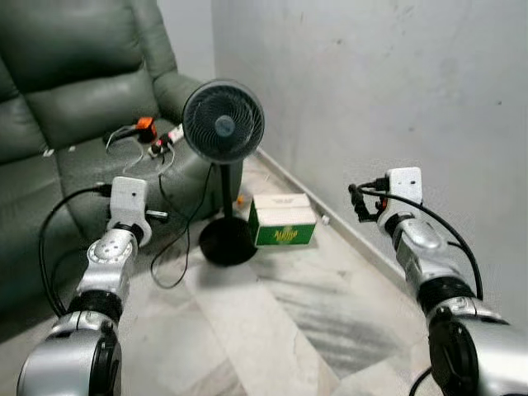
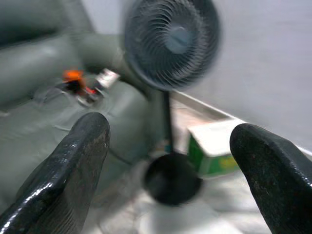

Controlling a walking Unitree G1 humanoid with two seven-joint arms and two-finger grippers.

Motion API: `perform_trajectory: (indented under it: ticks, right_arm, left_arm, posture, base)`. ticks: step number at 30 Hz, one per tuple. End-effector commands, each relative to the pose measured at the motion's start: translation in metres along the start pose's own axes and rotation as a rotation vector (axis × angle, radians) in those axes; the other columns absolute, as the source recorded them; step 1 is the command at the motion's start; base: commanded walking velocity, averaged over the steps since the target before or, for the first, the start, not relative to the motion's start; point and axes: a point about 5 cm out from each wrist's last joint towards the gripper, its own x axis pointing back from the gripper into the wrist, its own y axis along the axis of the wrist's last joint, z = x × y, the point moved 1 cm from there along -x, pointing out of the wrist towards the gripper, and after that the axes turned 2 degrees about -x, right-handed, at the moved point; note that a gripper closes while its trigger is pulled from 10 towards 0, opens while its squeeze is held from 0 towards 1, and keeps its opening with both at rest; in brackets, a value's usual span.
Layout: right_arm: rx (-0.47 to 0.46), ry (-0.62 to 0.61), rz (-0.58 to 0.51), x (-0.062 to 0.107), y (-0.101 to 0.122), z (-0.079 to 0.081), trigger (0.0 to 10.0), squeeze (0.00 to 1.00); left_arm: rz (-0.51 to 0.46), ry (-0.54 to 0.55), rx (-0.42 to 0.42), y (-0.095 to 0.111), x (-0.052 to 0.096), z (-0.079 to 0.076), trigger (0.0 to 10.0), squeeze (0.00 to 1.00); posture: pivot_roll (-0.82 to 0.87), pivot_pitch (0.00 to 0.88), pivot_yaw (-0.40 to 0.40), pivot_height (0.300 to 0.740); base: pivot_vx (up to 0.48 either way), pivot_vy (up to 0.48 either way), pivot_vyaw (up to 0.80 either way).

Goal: Hang keys on a hook

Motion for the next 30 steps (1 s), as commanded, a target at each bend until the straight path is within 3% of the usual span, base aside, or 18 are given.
perform_trajectory:
  ticks: [1,3,5,7,8,13,14,15,19,21,23,30]
  right_arm:
    - [-0.019,0.054,-0.015,-0.002,0.005,0.006,10.0,0.00]
    - [-0.008,0.101,-0.044,-0.003,0.016,0.010,10.0,0.00]
    - [0.059,0.120,-0.064,-0.003,0.023,0.013,10.0,0.00]
    - [0.062,0.147,-0.082,-0.003,0.028,0.018,10.0,0.00]
    - [0.083,0.212,-0.127,0.003,0.031,0.027,10.0,0.00]
    - [0.122,0.255,-0.188,0.018,0.031,0.036,10.0,0.00]
    - [0.147,0.242,-0.222,0.030,0.026,0.036,10.0,0.00]
    - [0.148,0.239,-0.226,0.033,0.024,0.036,10.0,0.00]
    - [0.058,0.130,-0.192,0.060,0.006,0.021,10.0,0.00]
    - [0.051,0.120,-0.190,0.062,0.006,0.021,10.0,0.00]
    - [-0.009,0.071,-0.184,0.067,0.005,0.020,10.0,0.00]
    - [0.018,0.004,-0.208,0.075,0.016,0.018,10.0,0.00]
  left_arm:
    - [-0.011,-0.037,0.044,0.000,0.003,-0.005,10.0,0.00]
    - [-0.047,-0.046,0.089,0.004,0.007,-0.011,10.0,0.00]
    - [-0.082,-0.059,0.137,0.008,0.012,-0.017,10.0,0.00]
    - [-0.116,-0.058,0.103,0.012,0.018,-0.022,10.0,0.00]
    - [-0.150,-0.078,0.089,0.014,0.029,-0.032,10.0,0.00]
    - [-0.160,-0.065,0.048,0.009,0.046,-0.042,10.0,0.00]
    - [-0.154,-0.081,0.045,0.003,0.061,-0.049,10.0,0.00]
    - [-0.146,-0.085,0.045,0.002,0.066,-0.051,10.0,0.00]
    - [-0.094,-0.024,0.059,-0.012,0.101,-0.048,10.0,0.00]
    - [-0.088,-0.008,0.054,-0.011,0.104,-0.046,10.0,0.00]
    - [-0.079,0.026,-0.003,-0.009,0.111,-0.039,10.0,0.00]
    - [-0.062,0.036,-0.012,-0.003,0.117,-0.038,10.0,0.00]
  posture:
    - [0.07,0.000,-0.017,0.740]
    - [0.06,0.000,-0.009,0.740]
    - [0.06,0.000,-0.004,0.740]
    - [0.06,0.000,0.008,0.740]
    - [0.05,0.000,0.017,0.740]
    - [0.05,0.000,0.017,0.740]
    - [0.05,0.000,0.014,0.740]
    - [0.05,0.000,0.014,0.740]
    - [0.04,0.000,0.015,0.740]
    - [0.04,0.000,0.020,0.740]
    - [0.04,0.000,0.028,0.740]
    - [0.03,0.000,0.001,0.740]
  base:
    - [0.000,0.000,0.00]
    - [0.000,0.000,0.00]
    - [0.000,0.000,0.00]
    - [0.000,0.000,0.00]
    - [0.000,0.000,0.00]
    - [0.000,0.000,0.00]
    - [0.000,0.000,0.00]
    - [0.000,0.000,0.00]
    - [0.000,0.000,0.00]
    - [0.000,0.000,0.00]
    - [0.000,0.000,0.00]
    - [0.000,0.000,0.00]
